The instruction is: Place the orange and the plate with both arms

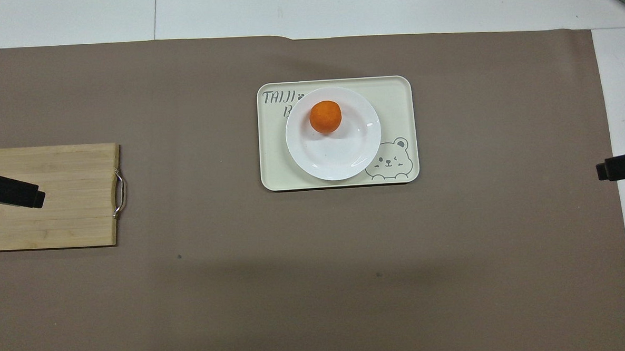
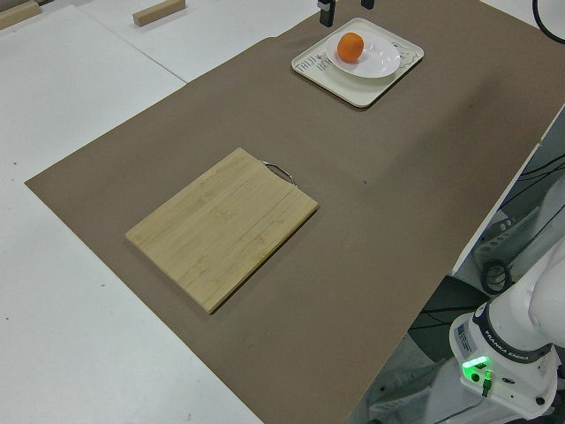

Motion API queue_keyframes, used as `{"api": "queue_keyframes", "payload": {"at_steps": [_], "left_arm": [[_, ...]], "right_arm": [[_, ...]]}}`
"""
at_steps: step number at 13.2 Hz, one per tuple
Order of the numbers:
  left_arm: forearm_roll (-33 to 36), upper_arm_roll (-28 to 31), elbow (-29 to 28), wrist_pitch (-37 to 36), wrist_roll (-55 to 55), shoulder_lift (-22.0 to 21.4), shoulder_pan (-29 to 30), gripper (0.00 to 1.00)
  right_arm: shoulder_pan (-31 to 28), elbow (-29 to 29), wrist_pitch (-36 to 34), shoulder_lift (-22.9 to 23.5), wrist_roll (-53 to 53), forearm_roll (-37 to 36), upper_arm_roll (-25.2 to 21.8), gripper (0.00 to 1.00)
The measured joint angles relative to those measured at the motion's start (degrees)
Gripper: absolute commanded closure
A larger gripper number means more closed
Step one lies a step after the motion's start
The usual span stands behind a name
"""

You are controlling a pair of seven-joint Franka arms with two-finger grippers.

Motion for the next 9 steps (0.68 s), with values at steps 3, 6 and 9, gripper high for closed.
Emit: {"api": "queue_keyframes", "payload": {"at_steps": [3, 6, 9], "left_arm": [[0.0, 0.0, 0.0, 0.0, 0.0, 0.0, 0.0, 0.0], [0.0, 0.0, 0.0, 0.0, -0.1, 0.0, 0.0, 0.0], [0.0, 0.0, 0.0, 0.0, -0.1, 0.0, 0.0, 0.0]], "right_arm": [[0.0, -0.1, 0.0, 0.0, 0.0, 0.0, 0.0, 0.0], [0.0, -0.1, -0.4, 0.0, 0.0, 0.3, 0.0, 0.0], [0.0, -0.1, -0.4, 0.0, 0.0, 0.7, 0.0, 0.0]]}}
